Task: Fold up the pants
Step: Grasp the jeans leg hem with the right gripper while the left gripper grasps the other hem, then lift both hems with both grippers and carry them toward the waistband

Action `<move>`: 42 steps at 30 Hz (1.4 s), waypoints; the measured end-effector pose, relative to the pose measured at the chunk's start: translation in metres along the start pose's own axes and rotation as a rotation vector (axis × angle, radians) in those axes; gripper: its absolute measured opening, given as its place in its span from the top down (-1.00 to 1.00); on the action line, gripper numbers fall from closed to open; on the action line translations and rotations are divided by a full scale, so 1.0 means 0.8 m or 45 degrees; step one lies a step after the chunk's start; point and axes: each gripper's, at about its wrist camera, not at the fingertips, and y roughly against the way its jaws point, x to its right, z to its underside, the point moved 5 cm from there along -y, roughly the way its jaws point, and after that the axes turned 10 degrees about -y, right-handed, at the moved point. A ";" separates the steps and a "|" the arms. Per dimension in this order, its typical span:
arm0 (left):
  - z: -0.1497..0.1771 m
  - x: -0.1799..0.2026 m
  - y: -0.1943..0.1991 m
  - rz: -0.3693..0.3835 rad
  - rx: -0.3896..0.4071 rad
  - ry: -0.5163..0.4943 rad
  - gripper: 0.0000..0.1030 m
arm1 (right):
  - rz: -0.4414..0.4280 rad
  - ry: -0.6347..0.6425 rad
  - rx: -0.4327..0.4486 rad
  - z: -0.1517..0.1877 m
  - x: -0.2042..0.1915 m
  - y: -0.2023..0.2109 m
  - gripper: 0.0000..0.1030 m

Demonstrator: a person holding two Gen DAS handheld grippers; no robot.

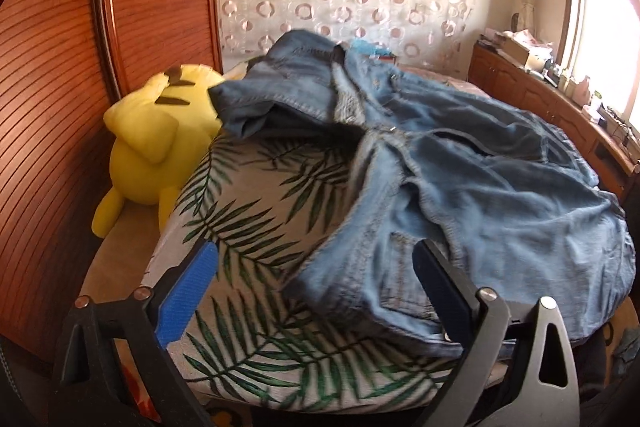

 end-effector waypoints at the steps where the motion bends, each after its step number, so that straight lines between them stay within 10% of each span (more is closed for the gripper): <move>1: 0.003 -0.004 -0.004 0.000 -0.009 0.003 -0.79 | 0.009 -0.007 -0.012 -0.001 0.002 0.000 -0.48; 23: 0.024 0.005 -0.023 0.170 -0.064 0.025 0.15 | -0.037 -0.150 -0.207 0.004 0.016 0.047 -0.15; 36: 0.018 0.016 -0.007 0.201 -0.036 -0.066 0.64 | -0.073 -0.084 -0.158 0.004 0.021 0.066 0.94; 42: 0.010 0.025 0.006 0.188 -0.014 -0.111 0.70 | -0.147 -0.026 -0.089 -0.020 0.011 0.066 0.98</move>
